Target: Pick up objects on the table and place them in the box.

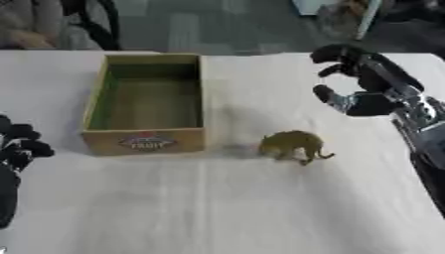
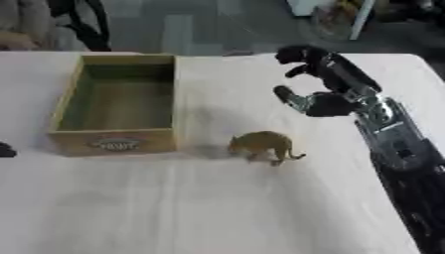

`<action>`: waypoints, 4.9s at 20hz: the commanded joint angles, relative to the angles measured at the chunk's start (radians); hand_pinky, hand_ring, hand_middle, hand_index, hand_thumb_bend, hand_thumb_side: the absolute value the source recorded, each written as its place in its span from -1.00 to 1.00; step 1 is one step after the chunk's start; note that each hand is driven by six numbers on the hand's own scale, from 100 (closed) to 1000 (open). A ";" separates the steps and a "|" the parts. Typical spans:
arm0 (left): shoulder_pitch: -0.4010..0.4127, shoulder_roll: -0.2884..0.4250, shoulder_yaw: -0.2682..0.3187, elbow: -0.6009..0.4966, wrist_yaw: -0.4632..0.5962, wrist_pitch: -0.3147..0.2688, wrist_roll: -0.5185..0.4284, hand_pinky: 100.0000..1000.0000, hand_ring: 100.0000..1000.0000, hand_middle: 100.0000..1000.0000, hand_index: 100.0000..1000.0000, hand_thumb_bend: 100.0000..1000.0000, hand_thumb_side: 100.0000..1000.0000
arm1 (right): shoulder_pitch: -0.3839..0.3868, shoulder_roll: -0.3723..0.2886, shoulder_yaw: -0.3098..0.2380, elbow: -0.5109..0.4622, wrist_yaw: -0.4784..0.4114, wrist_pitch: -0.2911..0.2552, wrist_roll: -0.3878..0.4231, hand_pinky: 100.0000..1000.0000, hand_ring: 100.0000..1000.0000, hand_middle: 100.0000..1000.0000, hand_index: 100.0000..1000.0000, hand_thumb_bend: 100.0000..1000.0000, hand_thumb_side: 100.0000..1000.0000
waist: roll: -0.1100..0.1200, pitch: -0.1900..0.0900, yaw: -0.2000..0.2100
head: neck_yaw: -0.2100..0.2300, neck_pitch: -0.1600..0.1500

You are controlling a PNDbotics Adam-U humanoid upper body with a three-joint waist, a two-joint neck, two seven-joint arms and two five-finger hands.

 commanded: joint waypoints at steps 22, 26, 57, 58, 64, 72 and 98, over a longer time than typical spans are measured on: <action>-0.009 0.024 0.005 -0.009 0.002 0.000 -0.004 0.02 -0.10 -0.09 0.11 -0.72 0.14 | -0.024 -0.014 0.037 0.131 0.442 -0.045 0.096 0.59 0.81 0.67 0.77 -0.11 0.00 | -0.001 -0.017 0.003 | -0.007 0.003; -0.009 0.023 0.005 -0.009 0.002 0.000 -0.004 0.02 -0.10 -0.09 0.11 -0.72 0.14 | -0.014 -0.008 0.044 0.135 0.474 -0.050 0.106 0.60 0.80 0.67 0.77 -0.11 0.06 | -0.002 -0.017 0.004 | -0.007 0.003; -0.011 0.021 0.005 -0.008 0.003 0.000 -0.004 0.02 -0.10 -0.09 0.11 -0.71 0.14 | -0.001 0.066 0.079 0.106 0.701 -0.070 -0.082 0.07 0.03 -0.16 -0.06 -0.76 -0.32 | 0.000 -0.015 0.004 | -0.010 0.000; -0.011 0.021 0.004 -0.008 0.003 0.000 -0.004 0.02 -0.10 -0.09 0.11 -0.71 0.14 | -0.001 0.066 0.079 0.106 0.702 -0.069 -0.092 0.05 -0.01 -0.21 -0.12 -0.80 -0.32 | 0.001 -0.015 0.004 | -0.010 0.000; -0.011 0.021 0.005 -0.008 0.003 0.000 -0.004 0.02 -0.10 -0.09 0.11 -0.72 0.14 | -0.007 0.068 0.075 0.104 0.699 -0.067 -0.148 -0.03 -0.10 -0.33 -0.27 -0.92 -0.38 | 0.002 -0.015 0.001 | -0.009 -0.001; -0.009 0.021 0.003 -0.008 0.003 0.001 -0.006 0.02 -0.10 -0.09 0.11 -0.72 0.14 | -0.123 0.065 0.087 0.097 0.625 -0.076 -0.161 -0.05 -0.12 -0.35 -0.29 -1.00 -0.19 | 0.002 -0.023 0.001 | -0.010 0.000; -0.024 -0.004 -0.047 -0.005 0.017 0.018 -0.051 0.02 -0.10 -0.09 0.11 -0.72 0.13 | -0.600 0.434 0.114 0.615 0.812 -0.119 -0.175 -0.04 -0.12 -0.33 -0.31 -0.93 -0.50 | 0.021 -0.035 0.140 | -0.098 0.007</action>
